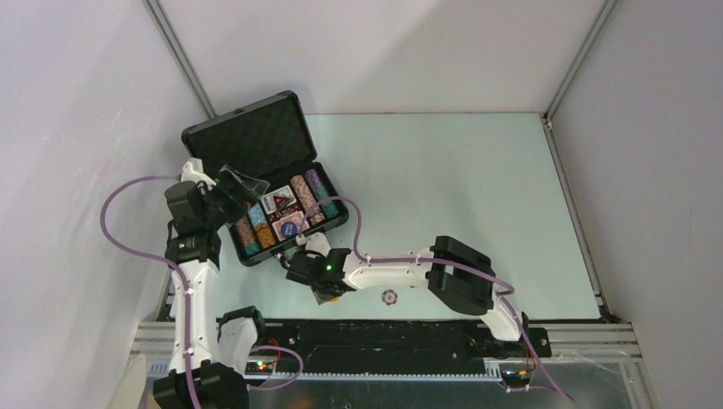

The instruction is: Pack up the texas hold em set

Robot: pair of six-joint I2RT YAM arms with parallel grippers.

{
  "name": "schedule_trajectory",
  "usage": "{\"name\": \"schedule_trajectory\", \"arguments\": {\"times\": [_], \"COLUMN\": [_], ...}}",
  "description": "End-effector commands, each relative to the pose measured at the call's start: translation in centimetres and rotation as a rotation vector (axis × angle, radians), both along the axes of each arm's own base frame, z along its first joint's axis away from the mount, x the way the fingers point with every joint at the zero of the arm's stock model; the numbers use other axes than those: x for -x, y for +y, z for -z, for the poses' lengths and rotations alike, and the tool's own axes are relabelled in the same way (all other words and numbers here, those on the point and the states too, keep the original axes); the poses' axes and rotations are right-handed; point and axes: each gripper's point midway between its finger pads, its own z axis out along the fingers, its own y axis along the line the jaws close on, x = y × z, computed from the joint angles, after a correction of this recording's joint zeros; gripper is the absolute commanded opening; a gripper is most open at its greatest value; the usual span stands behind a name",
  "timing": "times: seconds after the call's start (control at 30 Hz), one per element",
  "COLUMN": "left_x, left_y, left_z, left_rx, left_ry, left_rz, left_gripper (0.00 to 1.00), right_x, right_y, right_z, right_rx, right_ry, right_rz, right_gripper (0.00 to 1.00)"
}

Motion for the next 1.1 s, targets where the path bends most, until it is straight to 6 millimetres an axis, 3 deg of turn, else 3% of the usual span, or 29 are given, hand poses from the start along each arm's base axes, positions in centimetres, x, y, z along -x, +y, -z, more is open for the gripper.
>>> {"name": "schedule_trajectory", "arguments": {"times": [0.0,0.27,0.43,0.6,0.63,0.73,0.77,1.07], "left_x": [-0.1,-0.1,-0.1,-0.1,-0.1,-0.1,-0.1,-0.1], "left_y": [0.2,0.3,0.3,0.3,0.4,0.5,0.5,0.9], "left_z": [-0.5,-0.6,-0.6,-0.7,-0.6,-0.7,-0.7,-0.6], "left_rx": [-0.001,0.0,-0.003,-0.006,-0.006,-0.007,-0.007,-0.005], "left_ry": [-0.028,-0.027,-0.029,-0.032,-0.032,-0.033,-0.033,-0.03], "left_rz": [-0.009,-0.01,-0.01,-0.013,-0.014,-0.018,-0.02,-0.033], "left_gripper": [0.99,0.99,0.99,0.99,0.98,0.99,0.99,0.98], "right_x": [-1.3,-3.3,-5.5,-8.8,-9.5,-11.7,-12.3,-17.0], "right_y": [0.7,1.1,1.9,3.6,4.5,5.6,6.4,9.9], "right_z": [-1.5,-3.4,-5.2,-7.8,-9.3,-9.3,-10.3,-8.3], "right_rx": [-0.02,-0.051,-0.072,-0.131,-0.169,-0.187,-0.216,-0.305], "right_ry": [-0.049,-0.082,-0.117,-0.163,-0.18,-0.183,-0.195,-0.208], "right_rz": [0.01,0.012,0.003,-0.003,-0.002,-0.026,-0.032,-0.081], "right_gripper": [0.47,0.47,0.48,0.48,0.48,0.49,0.49,0.49]}}
